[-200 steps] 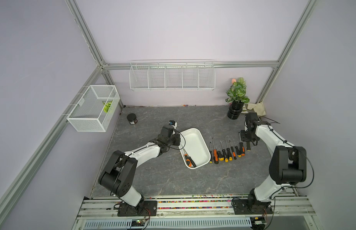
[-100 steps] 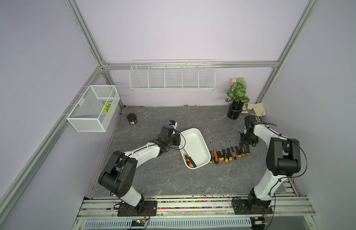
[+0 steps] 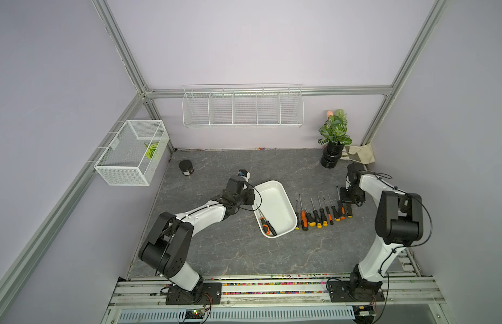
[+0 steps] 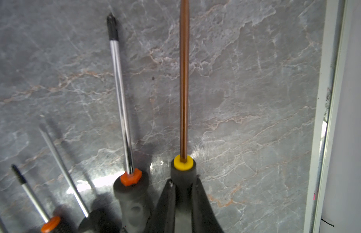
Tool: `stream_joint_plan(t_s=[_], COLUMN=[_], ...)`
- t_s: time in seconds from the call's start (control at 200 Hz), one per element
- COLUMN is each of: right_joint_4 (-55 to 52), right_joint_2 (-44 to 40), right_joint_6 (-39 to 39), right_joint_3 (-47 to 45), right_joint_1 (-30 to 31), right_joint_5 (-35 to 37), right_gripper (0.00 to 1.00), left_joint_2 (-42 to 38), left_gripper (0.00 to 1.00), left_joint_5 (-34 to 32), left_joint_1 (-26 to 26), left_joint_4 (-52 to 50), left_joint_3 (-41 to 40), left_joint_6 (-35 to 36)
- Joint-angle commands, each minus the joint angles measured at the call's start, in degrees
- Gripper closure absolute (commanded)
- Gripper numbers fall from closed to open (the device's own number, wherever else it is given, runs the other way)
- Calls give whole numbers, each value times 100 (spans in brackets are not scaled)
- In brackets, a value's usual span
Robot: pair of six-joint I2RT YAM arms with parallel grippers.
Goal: Take out the screwdriver from the storage box
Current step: Place the screwdriver at the center of the board.
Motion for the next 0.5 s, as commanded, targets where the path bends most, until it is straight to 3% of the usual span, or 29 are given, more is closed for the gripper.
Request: stream_joint_plan(t_s=[0.0, 0.495], right_joint_4=[-70, -110], right_joint_2=[150, 210], right_joint_6=[7, 32], right_joint_3=[111, 154], right_joint_1=[-27, -21], right_joint_5=[-144, -230], right_gripper=[100, 81], left_joint_2=[-60, -60], left_gripper=[100, 100], left_joint_5=[-5, -5], left_joint_1=[13, 6], left_joint_4=[-12, -39], left_joint_3=[123, 138], left_joint_6=[127, 118])
